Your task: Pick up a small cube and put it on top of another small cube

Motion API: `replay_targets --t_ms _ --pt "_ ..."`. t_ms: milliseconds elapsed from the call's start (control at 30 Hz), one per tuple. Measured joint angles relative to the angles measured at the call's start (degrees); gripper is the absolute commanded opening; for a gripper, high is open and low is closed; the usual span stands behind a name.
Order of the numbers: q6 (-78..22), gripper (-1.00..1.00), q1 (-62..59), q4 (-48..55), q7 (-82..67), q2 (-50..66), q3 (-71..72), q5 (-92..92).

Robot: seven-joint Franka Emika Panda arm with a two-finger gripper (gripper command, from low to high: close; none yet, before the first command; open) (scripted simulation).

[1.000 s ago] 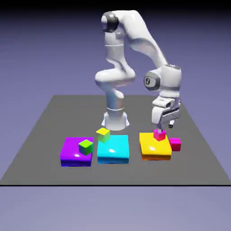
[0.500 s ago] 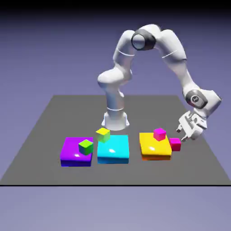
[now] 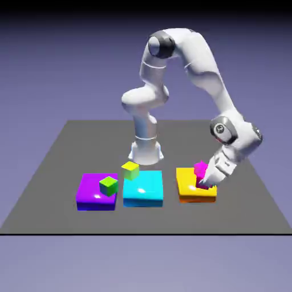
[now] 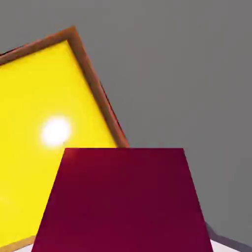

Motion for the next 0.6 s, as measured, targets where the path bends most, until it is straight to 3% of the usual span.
replay_targets --t_ms 367,500,533,600 --pt "-5.59 -1.0 -17.96 -0.88 -7.07 -8.26 -18.75 3.59" --pt "4.36 -1.0 -19.44 -7.26 -6.59 -4.75 -19.37 3.09" --pt "4.6 1.0 -19.48 -7.41 -6.58 -4.66 -19.38 3.08" --pt "4.63 1.0 -19.48 -7.41 -6.51 -4.66 -19.38 2.91"
